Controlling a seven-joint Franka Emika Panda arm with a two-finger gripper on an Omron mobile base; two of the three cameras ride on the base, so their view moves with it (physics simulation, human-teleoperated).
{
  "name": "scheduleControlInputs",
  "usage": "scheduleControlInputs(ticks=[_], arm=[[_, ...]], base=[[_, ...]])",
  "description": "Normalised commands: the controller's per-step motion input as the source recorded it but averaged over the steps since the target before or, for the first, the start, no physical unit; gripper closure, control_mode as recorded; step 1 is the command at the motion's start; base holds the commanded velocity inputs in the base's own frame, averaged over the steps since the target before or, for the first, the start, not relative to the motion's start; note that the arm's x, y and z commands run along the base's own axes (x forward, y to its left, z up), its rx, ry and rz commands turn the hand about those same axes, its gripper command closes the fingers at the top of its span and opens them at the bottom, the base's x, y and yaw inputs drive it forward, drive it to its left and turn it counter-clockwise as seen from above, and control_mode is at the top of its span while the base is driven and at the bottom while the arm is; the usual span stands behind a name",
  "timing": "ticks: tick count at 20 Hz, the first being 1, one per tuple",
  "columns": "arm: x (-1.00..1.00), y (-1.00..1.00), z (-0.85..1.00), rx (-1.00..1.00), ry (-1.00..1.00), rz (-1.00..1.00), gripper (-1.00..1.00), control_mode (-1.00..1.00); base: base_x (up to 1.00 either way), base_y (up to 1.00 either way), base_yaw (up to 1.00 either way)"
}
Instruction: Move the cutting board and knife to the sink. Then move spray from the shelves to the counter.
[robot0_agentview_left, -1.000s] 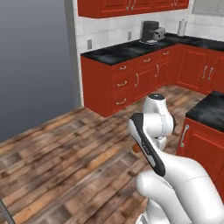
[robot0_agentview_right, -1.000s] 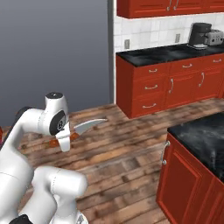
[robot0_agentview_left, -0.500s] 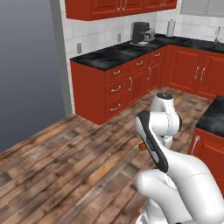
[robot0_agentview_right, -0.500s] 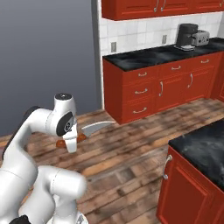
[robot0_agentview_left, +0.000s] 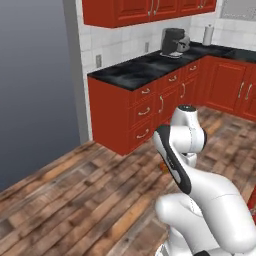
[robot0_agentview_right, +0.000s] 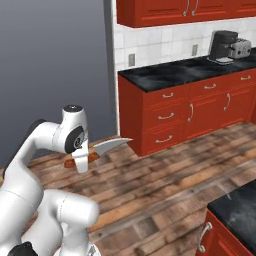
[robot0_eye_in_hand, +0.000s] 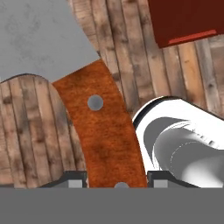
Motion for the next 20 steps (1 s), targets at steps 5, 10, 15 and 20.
scheduleControlInputs(ticks=[5, 10, 15, 20], arm=[[0.0, 0.0, 0.0, 0.0, 0.0, 0.0, 1.0, 1.0], [0.0, 0.0, 0.0, 0.0, 0.0, 0.0, 1.0, 1.0], [0.0, 0.0, 0.0, 0.0, 0.0, 0.0, 1.0, 1.0], [0.0, 0.0, 0.0, 0.0, 0.0, 0.0, 1.0, 1.0]], base=[[0.73, 0.0, -0.14], [0.54, 0.06, -0.45], [0.58, 0.13, -0.43], [0.72, 0.16, -0.26]])
